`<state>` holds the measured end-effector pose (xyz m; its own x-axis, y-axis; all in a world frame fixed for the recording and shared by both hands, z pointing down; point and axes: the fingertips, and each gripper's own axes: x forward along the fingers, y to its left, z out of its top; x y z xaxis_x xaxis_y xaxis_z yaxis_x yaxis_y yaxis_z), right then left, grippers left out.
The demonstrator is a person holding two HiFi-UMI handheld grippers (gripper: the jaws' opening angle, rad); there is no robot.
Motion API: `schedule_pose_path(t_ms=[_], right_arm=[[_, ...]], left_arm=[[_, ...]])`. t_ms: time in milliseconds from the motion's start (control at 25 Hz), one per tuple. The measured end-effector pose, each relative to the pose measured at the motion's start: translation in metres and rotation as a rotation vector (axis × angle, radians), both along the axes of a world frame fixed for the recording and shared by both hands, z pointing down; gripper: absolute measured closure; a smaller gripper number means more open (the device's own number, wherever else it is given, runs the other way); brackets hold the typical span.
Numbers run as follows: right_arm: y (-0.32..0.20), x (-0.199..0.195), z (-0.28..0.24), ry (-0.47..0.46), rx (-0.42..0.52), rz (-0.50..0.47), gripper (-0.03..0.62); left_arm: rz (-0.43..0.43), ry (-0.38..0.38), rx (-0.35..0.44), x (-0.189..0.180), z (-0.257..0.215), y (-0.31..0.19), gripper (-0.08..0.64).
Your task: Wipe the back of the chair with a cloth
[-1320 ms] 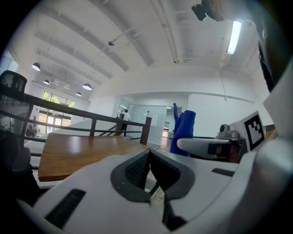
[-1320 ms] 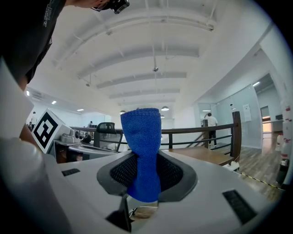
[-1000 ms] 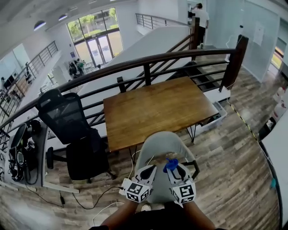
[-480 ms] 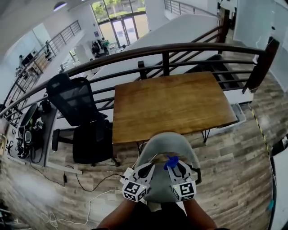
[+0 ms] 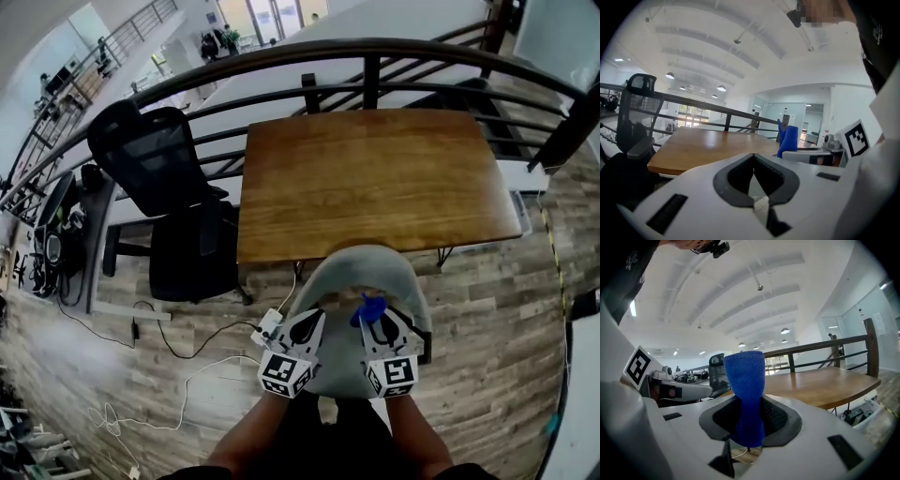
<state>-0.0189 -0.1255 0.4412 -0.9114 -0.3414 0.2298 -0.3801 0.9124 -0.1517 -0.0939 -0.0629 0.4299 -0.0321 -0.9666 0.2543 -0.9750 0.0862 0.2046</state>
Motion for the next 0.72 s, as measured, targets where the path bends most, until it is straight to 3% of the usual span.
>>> schedule_pose_path(t_ms=[360, 720], right_arm=[[-0.005, -0.055, 0.027, 0.004, -0.024, -0.043, 0.472], [-0.009, -0.1, 0.08, 0.113, 0.009, -0.066, 0.472]], left_arm=[[-0.059, 0.054, 0.005, -0.04, 0.038, -0.02, 0.554], [-0.101, 0.071, -0.015, -0.069, 0.081, -0.034, 0.554]])
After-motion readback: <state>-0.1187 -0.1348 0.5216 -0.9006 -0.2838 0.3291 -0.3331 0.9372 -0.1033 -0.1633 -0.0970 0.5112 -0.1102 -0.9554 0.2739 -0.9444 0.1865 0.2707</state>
